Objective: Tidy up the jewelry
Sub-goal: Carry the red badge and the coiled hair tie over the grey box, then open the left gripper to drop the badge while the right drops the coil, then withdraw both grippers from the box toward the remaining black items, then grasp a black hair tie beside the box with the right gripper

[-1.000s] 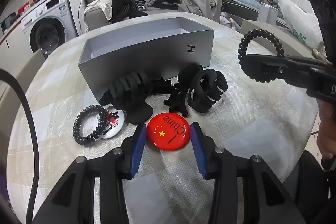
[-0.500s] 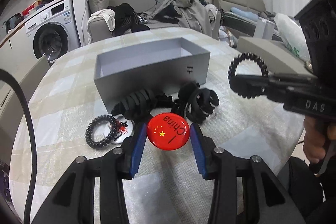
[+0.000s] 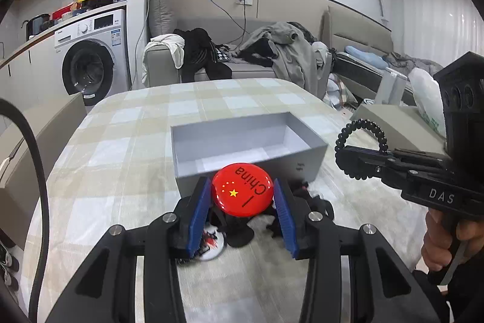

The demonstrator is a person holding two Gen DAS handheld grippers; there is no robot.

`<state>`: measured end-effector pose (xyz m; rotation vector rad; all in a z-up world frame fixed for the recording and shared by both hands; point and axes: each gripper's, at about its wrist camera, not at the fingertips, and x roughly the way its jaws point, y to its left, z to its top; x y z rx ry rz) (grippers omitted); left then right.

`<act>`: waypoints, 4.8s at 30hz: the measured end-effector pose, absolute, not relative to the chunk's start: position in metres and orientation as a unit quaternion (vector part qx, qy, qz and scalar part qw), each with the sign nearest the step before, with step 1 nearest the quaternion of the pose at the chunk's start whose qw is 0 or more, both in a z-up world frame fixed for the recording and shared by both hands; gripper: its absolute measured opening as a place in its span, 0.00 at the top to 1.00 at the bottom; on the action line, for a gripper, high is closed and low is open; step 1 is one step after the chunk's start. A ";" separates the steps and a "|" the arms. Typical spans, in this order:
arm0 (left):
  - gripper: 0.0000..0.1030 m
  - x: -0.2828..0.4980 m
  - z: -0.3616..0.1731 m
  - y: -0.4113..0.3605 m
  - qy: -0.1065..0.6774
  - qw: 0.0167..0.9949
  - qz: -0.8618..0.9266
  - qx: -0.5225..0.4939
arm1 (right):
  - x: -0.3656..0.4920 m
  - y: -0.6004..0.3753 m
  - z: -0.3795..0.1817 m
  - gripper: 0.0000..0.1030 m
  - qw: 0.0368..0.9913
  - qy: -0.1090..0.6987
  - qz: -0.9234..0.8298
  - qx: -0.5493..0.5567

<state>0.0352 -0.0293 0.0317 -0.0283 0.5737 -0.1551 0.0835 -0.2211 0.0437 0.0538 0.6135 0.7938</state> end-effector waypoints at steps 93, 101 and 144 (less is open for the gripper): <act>0.01 0.026 -0.002 0.016 0.293 0.954 -0.019 -0.059 | 0.086 -0.196 0.002 0.30 0.809 0.395 0.435 -0.014; 0.01 0.028 -0.002 0.018 0.295 0.954 -0.018 -0.059 | 0.084 -0.191 0.000 0.36 0.803 0.400 0.442 -0.029; 0.36 0.041 -0.027 0.017 0.412 0.910 -0.015 -0.038 | 0.078 -0.211 0.019 0.68 0.836 0.340 0.430 0.012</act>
